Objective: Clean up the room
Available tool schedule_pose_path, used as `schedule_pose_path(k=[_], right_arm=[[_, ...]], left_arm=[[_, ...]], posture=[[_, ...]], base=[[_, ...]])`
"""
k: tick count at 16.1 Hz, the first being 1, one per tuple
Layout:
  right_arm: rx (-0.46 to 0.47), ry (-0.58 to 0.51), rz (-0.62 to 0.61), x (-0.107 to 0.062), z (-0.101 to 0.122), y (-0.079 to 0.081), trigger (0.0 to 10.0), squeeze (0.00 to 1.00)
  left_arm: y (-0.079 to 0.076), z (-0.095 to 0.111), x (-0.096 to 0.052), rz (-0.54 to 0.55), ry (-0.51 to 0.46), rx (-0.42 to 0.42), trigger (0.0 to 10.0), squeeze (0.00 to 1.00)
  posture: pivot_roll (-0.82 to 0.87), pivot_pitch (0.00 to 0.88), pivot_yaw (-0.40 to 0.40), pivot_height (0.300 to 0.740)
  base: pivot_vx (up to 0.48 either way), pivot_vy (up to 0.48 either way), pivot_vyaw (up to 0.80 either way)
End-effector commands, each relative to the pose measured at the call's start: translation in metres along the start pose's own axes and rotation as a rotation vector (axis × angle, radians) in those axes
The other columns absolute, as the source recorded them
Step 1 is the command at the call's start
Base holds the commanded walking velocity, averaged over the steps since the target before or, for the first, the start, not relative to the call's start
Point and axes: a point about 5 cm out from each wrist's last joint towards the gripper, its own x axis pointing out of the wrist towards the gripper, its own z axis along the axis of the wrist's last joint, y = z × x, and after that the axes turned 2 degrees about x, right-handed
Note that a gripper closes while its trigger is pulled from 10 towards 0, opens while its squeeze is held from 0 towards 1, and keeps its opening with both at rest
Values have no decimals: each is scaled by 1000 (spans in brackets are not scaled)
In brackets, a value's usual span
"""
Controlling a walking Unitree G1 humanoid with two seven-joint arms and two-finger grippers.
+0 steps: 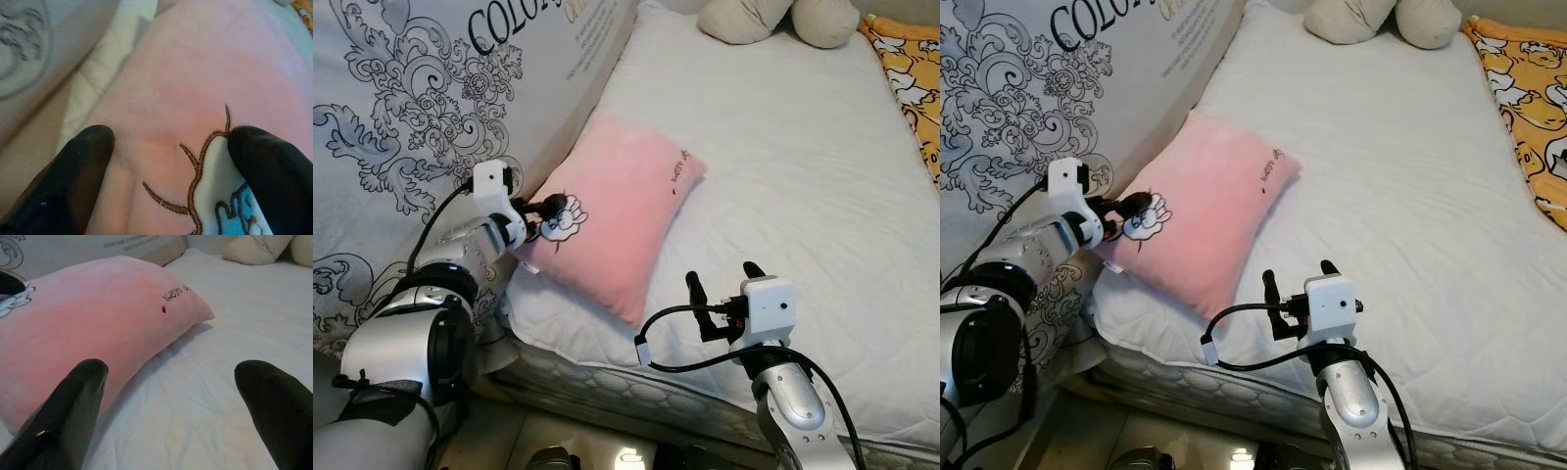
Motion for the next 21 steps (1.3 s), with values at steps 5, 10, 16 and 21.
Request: schedule_pose_path(k=[5, 10, 16, 21], right_arm=[[76, 22, 14, -2, 2, 0, 10000, 0], [84, 34, 28, -1, 1, 1, 10000, 0], [84, 41, 42, 0, 0, 3, 10000, 0], [91, 47, 46, -1, -1, 6, 10000, 0]], left_arm=[[-18, -12, 9, -39, 16, 23, 0, 0], [-20, -17, 11, -24, -4, -172, 0, 0], [-20, -27, 10, -41, 11, -168, 0, 0], [-23, -27, 11, -72, 21, -133, 0, 0]], posture=[[-65, 107, 27, 740], [-71, 95, 27, 740], [-65, 86, 26, 740], [-63, 98, 30, 740]], base=[[0, 0, 0], [0, 0, 0], [0, 0, 0], [0, 0, 0]])
